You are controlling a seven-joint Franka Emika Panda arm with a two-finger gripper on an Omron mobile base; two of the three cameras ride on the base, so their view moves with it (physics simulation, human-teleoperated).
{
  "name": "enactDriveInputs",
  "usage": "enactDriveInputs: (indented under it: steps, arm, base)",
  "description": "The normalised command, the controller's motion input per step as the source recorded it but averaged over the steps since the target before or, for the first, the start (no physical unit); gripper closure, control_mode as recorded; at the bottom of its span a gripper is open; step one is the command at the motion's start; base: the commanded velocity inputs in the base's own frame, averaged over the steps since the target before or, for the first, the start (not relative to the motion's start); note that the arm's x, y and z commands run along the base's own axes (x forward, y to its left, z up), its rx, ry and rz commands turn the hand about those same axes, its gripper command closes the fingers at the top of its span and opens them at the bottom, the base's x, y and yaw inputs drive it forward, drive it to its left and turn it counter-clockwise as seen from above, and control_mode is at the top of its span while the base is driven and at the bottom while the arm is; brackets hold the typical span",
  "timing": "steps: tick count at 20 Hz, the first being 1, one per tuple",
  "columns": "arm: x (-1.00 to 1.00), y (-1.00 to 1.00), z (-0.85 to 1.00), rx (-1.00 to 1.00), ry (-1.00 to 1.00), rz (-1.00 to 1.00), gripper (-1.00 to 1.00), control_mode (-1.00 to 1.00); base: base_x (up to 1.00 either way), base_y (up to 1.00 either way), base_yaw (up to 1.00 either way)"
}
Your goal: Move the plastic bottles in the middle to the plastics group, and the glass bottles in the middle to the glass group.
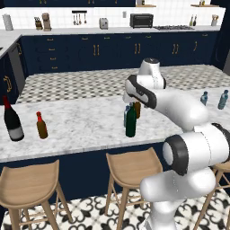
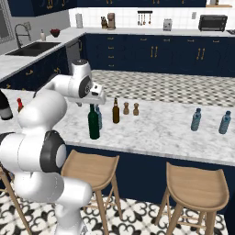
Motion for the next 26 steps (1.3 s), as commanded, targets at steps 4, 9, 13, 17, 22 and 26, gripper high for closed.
enactDriveInputs:
  steps: [4,9,13,17,22,26]
  arm:
    - [0.32,0.00,-0.20,0.00,0.00,0.00,-1.00,-1.00]
    - [0.25,0.03,-0.29,0.00,0.00,0.00,-1.00,-1.00]
    - [0.26,0.08,-0.23,0.02,0.00,0.00,-1.00,-1.00]
    - [0.14,0.07,-0.04,0.06,-0.02,0.00,-1.00,-1.00]
    - [0.15,0.02,0.00,0.02,-0.03,0.00,-1.00,-1.00]
    - [0.19,0.00,-0.02,0.00,-0.02,0.00,-1.00,-1.00]
  base:
    - [0.00,0.00,0.00]
    - [0.00,0.00,0.00]
    - [0.00,0.00,0.00]
    - [0.00,0.00,0.00]
    - [0.00,0.00,0.00]
    - [0.00,0.00,0.00]
